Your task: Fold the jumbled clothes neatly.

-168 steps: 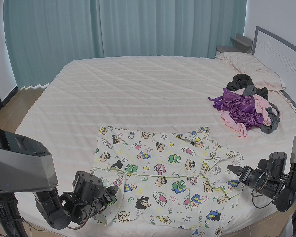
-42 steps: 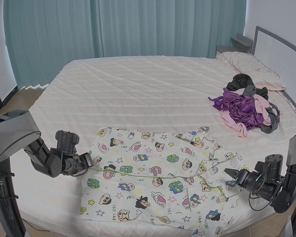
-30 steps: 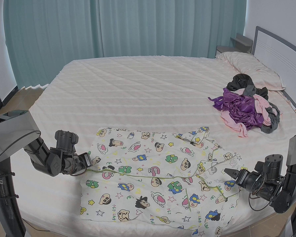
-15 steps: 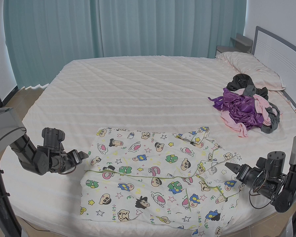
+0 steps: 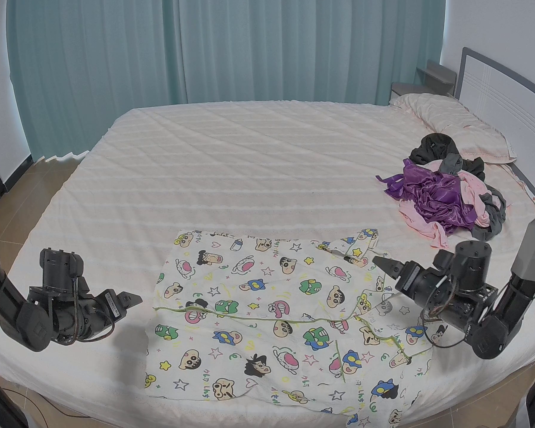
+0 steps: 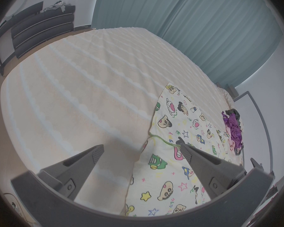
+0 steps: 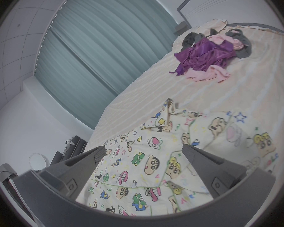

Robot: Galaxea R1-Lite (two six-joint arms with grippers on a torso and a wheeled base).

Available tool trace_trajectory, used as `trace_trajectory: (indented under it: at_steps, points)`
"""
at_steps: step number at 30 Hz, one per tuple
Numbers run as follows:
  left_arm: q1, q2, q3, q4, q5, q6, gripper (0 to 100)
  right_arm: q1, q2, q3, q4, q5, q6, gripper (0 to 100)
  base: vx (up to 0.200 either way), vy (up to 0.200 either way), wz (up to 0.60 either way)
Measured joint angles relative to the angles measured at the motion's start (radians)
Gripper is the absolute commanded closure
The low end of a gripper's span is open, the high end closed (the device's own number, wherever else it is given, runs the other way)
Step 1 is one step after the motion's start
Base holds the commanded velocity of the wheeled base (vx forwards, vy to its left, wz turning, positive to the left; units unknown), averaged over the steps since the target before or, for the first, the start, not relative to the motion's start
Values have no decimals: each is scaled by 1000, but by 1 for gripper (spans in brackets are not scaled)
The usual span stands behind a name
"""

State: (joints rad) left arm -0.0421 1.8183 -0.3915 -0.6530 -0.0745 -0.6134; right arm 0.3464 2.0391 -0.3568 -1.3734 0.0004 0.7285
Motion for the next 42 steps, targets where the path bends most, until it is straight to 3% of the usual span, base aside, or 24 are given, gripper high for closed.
trace_trajectory:
  at_steps: [5,8,21,42]
  points:
    - [-20,-64,73,-34,-5,-49,0,36,12,-202,224,4,2,0,80,-80,0]
    - [-39,-99,106,-48,-9,-82,0,47,35,-303,289,6,3,0,200,-67,0]
    - [-74,-166,169,-61,-17,-116,0,34,238,-539,319,1,138,0,15,0,0]
    - [-106,-167,194,-61,-15,-131,0,30,357,-590,323,-4,169,0,0,0,0]
